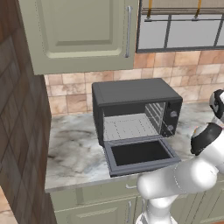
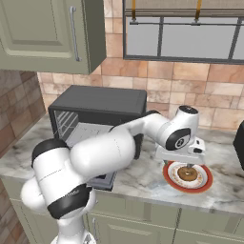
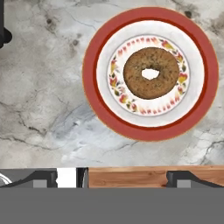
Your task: Pick up the bagel from the plate, place it on the toaster oven rack, close the door, and set the timer.
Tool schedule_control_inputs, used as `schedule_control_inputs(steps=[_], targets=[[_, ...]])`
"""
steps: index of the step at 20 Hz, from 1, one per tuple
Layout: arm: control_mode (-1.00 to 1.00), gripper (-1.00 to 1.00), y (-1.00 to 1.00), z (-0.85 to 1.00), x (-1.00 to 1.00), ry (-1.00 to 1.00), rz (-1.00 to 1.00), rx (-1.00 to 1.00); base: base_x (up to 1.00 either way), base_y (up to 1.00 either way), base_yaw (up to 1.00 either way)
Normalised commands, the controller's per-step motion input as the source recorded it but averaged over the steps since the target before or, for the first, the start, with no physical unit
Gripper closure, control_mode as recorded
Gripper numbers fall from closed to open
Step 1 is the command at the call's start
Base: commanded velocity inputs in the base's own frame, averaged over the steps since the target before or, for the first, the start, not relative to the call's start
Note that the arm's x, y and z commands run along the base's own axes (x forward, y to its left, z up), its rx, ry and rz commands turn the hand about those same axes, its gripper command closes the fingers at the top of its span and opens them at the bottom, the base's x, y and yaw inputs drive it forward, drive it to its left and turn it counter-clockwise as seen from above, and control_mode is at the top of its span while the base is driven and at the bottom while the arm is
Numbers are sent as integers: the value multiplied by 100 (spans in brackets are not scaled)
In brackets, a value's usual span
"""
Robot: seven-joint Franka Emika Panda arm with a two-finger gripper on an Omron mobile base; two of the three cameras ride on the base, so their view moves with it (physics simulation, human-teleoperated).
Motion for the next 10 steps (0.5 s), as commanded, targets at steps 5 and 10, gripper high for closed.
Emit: schedule_control_inputs(steps=[5,10], targets=[[-100,-100,0,-32,18,4,0,0,0,0,0],[-100,-100,-7,-36,4,6,0,1,0,0,0]])
